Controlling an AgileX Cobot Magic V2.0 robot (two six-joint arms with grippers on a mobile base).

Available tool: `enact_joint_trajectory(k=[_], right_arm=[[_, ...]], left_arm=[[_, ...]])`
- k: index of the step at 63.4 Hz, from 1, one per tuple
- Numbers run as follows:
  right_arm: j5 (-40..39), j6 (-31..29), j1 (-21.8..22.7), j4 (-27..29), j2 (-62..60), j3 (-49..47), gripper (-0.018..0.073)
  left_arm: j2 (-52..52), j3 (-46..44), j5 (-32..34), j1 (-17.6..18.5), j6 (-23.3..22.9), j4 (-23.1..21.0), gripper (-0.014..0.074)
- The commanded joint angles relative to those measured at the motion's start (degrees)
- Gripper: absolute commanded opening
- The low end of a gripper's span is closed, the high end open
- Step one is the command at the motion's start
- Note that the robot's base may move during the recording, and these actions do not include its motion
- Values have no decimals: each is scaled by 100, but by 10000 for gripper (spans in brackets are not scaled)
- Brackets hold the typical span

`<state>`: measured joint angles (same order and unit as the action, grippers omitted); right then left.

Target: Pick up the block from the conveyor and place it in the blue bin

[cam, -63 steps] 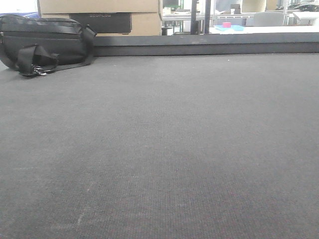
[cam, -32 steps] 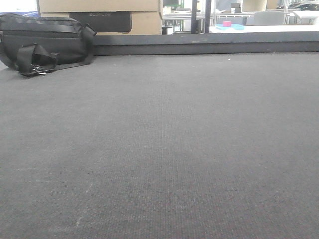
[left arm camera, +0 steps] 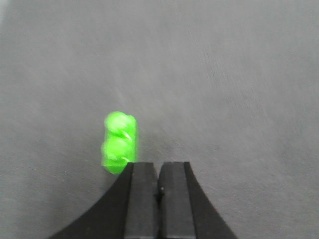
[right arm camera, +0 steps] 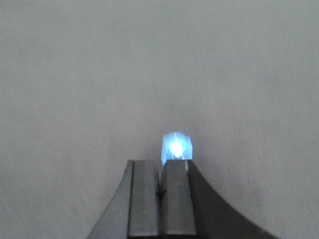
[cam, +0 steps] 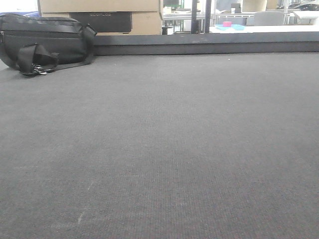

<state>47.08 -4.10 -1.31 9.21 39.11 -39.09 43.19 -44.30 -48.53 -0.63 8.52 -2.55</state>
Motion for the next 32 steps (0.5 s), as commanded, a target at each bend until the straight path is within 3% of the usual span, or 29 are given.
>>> enact_joint_trajectory(k=[1,11,18,32], right_arm=[[547,-53,17,-211,785,-375,-162],[1248,-53,17,-242,1689,-867,-162],[1262,7,17,-183,2096,-1019,-162],[1574,479,17,-131,2916,-1614,-152]], left_arm=[[681,-292,44,-35,3,-391,-111],[1476,-491,106,-35,3,-841,-111],[1787,-491,233,-35,3,-1084,-111],[1977,-512,243,-35,3,-1232,-111]])
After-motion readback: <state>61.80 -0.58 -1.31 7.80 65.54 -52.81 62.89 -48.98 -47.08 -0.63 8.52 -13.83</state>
